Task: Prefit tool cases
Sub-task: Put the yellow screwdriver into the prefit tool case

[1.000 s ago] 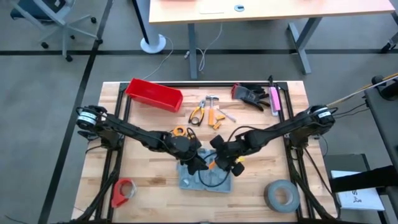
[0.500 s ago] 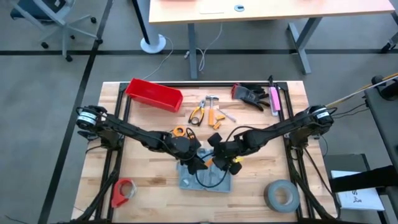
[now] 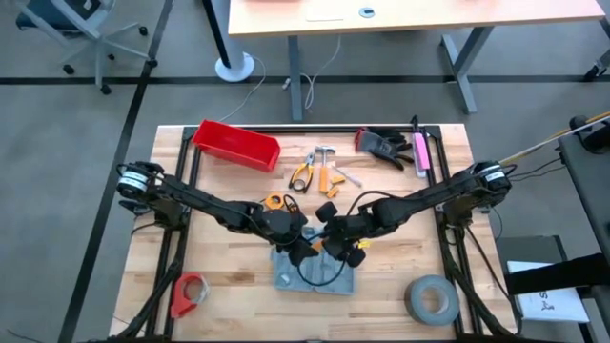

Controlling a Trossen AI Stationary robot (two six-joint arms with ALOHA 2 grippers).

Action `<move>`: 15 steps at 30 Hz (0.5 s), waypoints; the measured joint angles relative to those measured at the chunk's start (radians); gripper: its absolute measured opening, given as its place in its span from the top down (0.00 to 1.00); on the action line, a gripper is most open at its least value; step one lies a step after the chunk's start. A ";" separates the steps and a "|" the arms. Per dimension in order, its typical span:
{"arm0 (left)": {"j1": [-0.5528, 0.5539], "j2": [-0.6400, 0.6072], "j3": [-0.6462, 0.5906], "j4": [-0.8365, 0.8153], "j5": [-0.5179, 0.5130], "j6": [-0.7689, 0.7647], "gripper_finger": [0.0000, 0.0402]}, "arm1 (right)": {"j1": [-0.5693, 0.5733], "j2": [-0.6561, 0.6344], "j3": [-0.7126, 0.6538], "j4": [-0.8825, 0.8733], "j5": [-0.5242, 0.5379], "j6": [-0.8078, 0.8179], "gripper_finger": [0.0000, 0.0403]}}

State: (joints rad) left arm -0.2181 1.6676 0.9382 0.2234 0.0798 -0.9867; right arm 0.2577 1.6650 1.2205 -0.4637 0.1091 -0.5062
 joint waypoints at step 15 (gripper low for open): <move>0.002 0.000 0.000 -0.001 -0.037 -0.007 0.75 | 0.000 -0.002 0.000 0.000 0.027 0.017 0.85</move>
State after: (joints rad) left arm -0.2159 1.6672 0.9379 0.2220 0.0428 -0.9942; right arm 0.2581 1.6627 1.2205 -0.4633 0.1364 -0.4896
